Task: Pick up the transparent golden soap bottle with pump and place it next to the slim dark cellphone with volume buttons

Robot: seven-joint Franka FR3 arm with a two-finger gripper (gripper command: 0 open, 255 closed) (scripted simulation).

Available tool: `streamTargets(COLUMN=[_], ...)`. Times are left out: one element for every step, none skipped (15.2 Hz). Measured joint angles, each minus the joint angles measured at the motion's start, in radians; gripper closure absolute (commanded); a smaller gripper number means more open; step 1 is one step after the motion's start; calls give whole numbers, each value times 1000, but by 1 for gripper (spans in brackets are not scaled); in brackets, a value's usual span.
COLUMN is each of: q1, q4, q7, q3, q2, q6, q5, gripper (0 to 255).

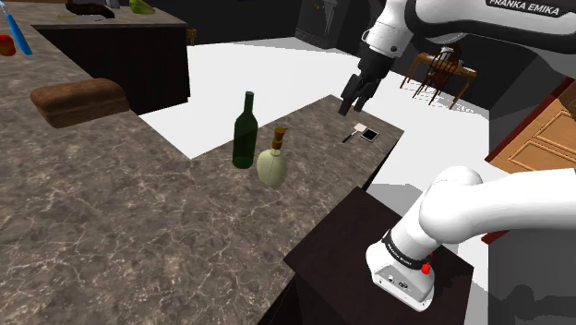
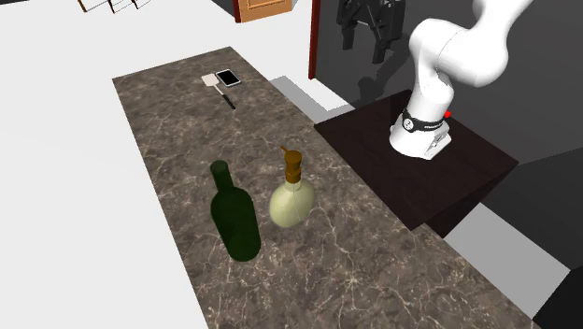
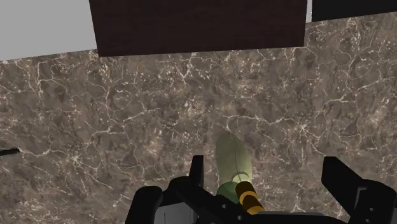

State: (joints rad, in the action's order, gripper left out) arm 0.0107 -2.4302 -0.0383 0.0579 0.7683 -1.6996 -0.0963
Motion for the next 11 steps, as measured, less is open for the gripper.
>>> streamTargets(q1=[0,-1,-5,-10,-15,-20,-25,-32,-35,-42,-51], q4=[0,-13,-31,-45,-71,-94,-114,-133,-149,-163,-176], q7=[0,-6,-14,-21,-32,-41,-51,-63,-78,-92,-100], q3=[0,1,0,-3,-3,-5,-6,-7,-4,-2,-6], q2=[0,-2,-12,-27,-40,-48,-59,-83,-100,-130,-156], q6=[0,-20,-56,-96,-146,-191,-235,-289,-336,-392,-445], q5=[0,0,-2,-5,-7,-11,-14,-18,-20,-24,-31], gripper=[0,0,0,0,0,0,0,0,0,0,0])
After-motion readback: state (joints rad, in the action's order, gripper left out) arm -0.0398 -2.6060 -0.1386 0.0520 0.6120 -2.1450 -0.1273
